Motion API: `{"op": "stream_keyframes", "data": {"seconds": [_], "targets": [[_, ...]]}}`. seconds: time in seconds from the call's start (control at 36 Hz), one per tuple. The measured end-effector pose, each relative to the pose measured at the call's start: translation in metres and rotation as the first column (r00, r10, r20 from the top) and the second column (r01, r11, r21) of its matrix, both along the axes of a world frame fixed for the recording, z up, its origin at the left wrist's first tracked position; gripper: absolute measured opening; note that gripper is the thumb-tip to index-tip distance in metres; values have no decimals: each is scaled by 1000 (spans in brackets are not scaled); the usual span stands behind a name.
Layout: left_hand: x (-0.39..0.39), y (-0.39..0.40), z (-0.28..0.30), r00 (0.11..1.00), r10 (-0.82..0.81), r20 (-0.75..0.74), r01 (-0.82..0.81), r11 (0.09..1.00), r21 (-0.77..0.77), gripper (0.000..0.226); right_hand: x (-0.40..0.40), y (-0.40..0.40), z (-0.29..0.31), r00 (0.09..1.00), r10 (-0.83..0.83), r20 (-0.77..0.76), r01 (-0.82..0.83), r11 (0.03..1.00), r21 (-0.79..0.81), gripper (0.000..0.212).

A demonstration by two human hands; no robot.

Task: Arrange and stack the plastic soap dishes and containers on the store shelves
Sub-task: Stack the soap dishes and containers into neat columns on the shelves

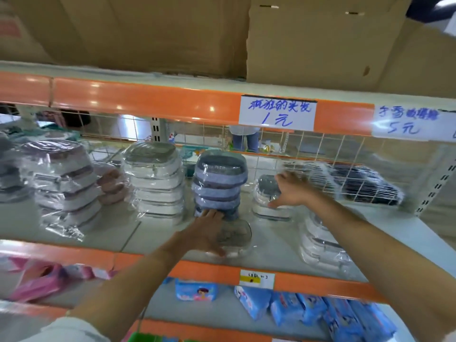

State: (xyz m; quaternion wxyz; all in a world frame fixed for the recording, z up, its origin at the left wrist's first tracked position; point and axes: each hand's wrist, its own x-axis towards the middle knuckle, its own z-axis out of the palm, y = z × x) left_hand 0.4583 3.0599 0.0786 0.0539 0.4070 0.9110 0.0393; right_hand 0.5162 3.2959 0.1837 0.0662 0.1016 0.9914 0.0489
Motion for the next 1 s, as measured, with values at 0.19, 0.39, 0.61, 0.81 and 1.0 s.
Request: {"op": "stream_keyframes", "data": {"seconds": [0.19,0.39,0.61,0.81,1.0], "targets": [[19,-24,29,994,109,-1,-108,984,142,103,19,-32,2,997,60,-41,-60,998,18,81],[43,-58,58,983,183,-28,-175,969,173,115,47,-77,2,954,262,-145,-299,799,-521,64],[89,-111,87,966,253,-47,-220,906,361,115,56,-140,-34,939,295,-175,-301,461,-835,117],[103,-154,97,938,345,-20,-293,824,485,108,44,-181,-46,940,185,-286,-341,482,-807,102],[83,-175,87,936,352,15,-315,818,481,115,36,-194,-35,937,111,-332,-339,523,-782,118]]}}
